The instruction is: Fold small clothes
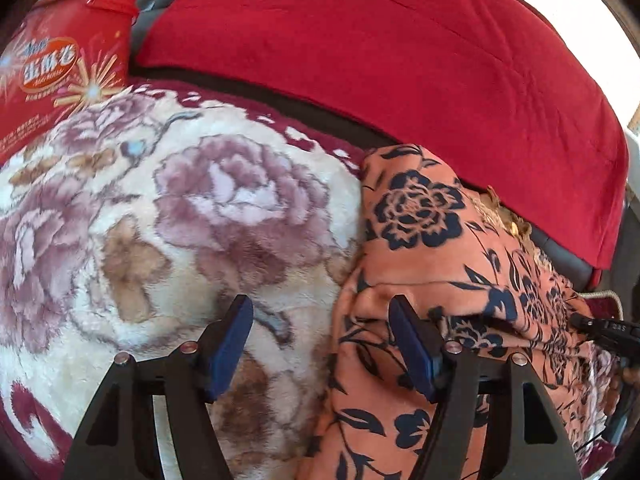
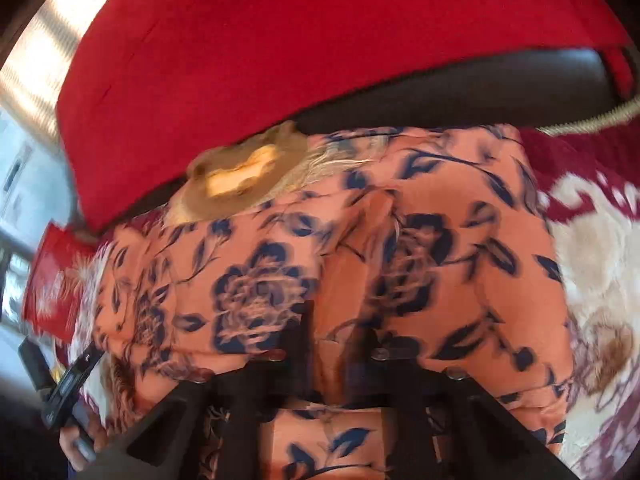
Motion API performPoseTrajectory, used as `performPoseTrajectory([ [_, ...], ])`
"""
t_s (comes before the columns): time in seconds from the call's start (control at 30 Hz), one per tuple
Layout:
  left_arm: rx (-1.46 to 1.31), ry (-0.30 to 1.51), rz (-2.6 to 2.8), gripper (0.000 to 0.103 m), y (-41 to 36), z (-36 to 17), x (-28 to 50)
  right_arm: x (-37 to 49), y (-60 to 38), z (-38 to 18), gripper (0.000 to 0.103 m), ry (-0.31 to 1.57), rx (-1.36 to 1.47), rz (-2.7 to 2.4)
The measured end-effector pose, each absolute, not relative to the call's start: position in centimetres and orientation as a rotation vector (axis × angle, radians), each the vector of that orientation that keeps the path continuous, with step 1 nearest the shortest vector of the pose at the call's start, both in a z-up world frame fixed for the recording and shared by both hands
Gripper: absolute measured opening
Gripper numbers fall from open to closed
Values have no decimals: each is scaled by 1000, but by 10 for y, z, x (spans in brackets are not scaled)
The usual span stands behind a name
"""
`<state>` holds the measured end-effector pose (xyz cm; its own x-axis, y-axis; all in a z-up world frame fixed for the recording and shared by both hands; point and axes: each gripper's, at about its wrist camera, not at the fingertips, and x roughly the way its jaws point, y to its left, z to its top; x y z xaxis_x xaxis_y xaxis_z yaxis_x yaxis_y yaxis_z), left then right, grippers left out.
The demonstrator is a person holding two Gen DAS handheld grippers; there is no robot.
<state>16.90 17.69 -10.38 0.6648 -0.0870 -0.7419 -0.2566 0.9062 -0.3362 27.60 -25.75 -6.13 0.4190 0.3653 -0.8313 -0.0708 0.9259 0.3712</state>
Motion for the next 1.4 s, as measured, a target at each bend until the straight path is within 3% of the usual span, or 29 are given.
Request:
performPoseTrajectory([
  [0.13, -470, 803, 85, 71, 184, -90, 171, 256, -245, 2, 11, 913, 140, 227],
  [0.23, -467, 769, 49, 73, 175, -75, 181, 242, -254, 9, 14, 842, 78, 127],
  [0.3, -445, 784, -2, 79, 160, -70, 196, 247, -264, -20, 23, 900, 131, 109],
  [0.37, -396, 824, -32, 79, 143, -71, 211, 255, -271, -56, 45, 1025, 188, 97],
  [0.43, -313, 865, -29, 79, 125, -79, 226, 246, -282, -60, 59, 990, 276, 124],
  [0.53, -194, 1031, 22, 80, 108, -115, 246, 234, -292, -38, 61, 876, 353, 96],
  [0.57, -190, 1011, 27, 81, 107, -117, 244, 232, -294, -26, 65, 829, 370, 104],
  [0.67, -196, 965, 57, 81, 107, -103, 237, 234, -288, -1, 83, 758, 417, 228],
  [0.83, -250, 875, 16, 81, 109, -68, 247, 281, -270, -27, 83, 843, 553, 404],
  [0.97, -260, 1047, 76, 81, 116, -103, 292, 315, -299, -83, 82, 974, 728, 325],
  [1.03, -290, 1067, 74, 82, 122, -112, 300, 313, -306, -88, 83, 949, 751, 322],
  [1.2, -283, 918, 39, 82, 126, -85, 296, 306, -296, -63, 83, 892, 655, 399],
  [1.3, -174, 1048, 116, 83, 122, -111, 317, 320, -301, -86, 82, 948, 638, 310],
  [1.4, -237, 1009, 114, 82, 137, -100, 300, 318, -304, -85, 83, 888, 685, 299],
])
